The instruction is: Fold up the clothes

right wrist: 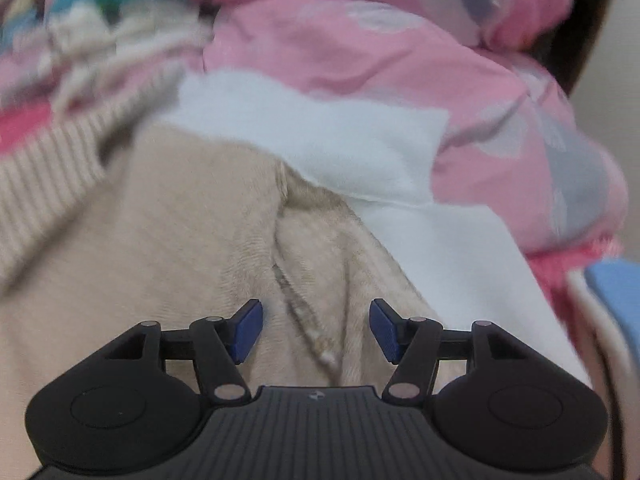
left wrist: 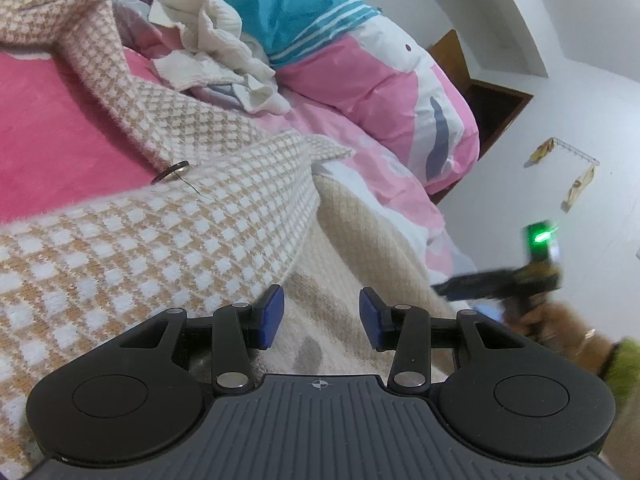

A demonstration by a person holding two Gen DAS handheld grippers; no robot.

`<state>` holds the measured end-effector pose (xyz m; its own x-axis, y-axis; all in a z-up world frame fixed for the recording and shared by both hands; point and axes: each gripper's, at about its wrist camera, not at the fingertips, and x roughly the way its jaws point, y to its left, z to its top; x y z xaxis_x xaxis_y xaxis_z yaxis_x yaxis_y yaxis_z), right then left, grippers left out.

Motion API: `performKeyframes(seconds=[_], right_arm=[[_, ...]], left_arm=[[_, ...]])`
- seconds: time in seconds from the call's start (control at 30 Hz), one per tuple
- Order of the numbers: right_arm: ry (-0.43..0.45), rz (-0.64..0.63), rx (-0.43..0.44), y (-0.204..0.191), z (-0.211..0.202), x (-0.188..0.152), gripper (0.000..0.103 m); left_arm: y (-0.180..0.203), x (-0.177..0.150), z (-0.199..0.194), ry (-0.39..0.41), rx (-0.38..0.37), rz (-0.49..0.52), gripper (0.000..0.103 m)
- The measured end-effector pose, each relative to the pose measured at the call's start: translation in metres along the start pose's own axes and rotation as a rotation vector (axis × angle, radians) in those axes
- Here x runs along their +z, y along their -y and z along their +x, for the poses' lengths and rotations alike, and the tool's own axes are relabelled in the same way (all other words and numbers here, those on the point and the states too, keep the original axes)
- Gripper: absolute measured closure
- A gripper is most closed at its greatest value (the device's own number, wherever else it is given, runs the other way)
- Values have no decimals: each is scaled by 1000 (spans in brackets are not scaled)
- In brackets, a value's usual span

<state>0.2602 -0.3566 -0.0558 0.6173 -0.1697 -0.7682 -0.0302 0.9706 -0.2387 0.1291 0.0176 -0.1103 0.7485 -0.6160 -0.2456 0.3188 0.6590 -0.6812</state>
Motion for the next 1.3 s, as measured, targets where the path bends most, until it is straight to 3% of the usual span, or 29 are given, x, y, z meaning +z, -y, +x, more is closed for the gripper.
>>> performKeyframes(seconds=[0.07,0.13,0.17,0.2,0.27,0.37,0.43,0.57,0.83,0.9,1.0,1.13,1.23,1.3], right_arm=[[-16,-10,-13,-5,17,-6,24],[-27,8,-8,-7,28,-11,24],[-19,17,0,-6,27,-14,30],[-12,24,6,-5,23,-16,52],[28,40,-16,1,10,-16,83],[107,75,-73,15,-10,-15,86],[158,109,-122,27,-21,-13,86],[169,168,-193,43,-13,-7,86],[82,210,-329,50,50,-12,84],[70,216,-340,53,49,-11,66],[51,230,-334,59,35,-10,50],[64,226,-312,57,-13,-18,47],[188,210,-294,41,-58,-19,47],[258,160,-197,19,-76,-12,49]], left_arm=[[-3,1,0,9,-11,-22,61],[-7,2,-1,20,-23,-50,61],[-9,3,-2,27,-28,-67,61],[-11,4,-2,35,-30,-83,61],[-14,7,-4,49,-28,-108,61],[-16,8,-5,61,-20,-125,61],[-16,9,-5,65,-16,-126,61],[-17,9,-5,66,-18,-130,61],[-18,9,-5,68,-19,-135,61],[-19,10,-5,69,-20,-138,61],[-19,10,-6,69,-23,-144,61],[-19,10,-6,71,-24,-151,61],[-20,10,-8,84,-19,-160,61],[-21,10,-9,95,-16,-170,61]])
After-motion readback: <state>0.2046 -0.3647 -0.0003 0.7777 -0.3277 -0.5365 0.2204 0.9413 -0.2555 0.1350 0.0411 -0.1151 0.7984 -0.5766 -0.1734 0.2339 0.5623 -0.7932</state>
